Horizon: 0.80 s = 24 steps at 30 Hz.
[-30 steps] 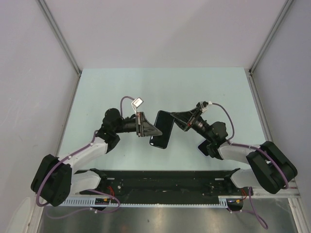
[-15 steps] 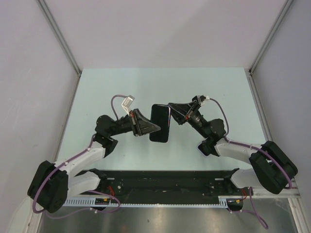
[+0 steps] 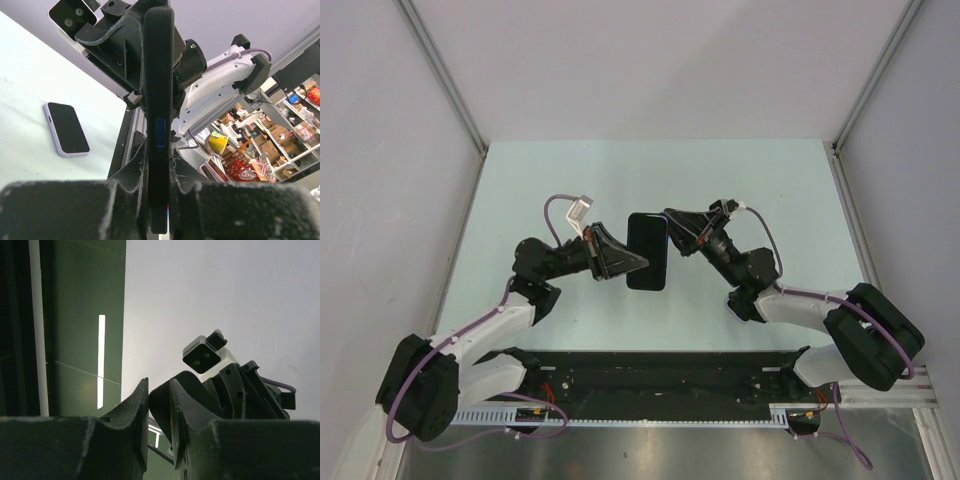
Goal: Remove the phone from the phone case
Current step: Pick up the phone at the center of the board.
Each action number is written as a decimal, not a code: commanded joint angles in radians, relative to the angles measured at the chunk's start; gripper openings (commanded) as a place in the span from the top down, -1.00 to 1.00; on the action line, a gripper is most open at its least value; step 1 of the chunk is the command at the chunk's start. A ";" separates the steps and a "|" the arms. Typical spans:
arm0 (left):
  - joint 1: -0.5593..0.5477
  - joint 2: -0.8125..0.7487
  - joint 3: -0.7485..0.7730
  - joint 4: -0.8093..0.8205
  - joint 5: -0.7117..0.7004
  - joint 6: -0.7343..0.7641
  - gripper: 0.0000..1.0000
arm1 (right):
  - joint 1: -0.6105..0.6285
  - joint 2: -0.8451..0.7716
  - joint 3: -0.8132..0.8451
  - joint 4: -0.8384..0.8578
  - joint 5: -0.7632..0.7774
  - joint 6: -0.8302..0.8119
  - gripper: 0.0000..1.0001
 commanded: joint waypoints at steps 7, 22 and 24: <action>-0.011 -0.082 0.121 0.026 0.018 0.099 1.00 | 0.060 0.048 0.032 0.205 -0.085 0.002 1.00; 0.019 -0.118 0.202 -0.293 0.004 0.148 1.00 | -0.201 -0.243 0.001 -0.305 -0.312 -0.278 -0.98; 0.022 -0.127 0.199 -0.305 -0.017 0.136 1.00 | -0.250 -0.401 0.011 -0.698 -0.297 -0.419 -1.00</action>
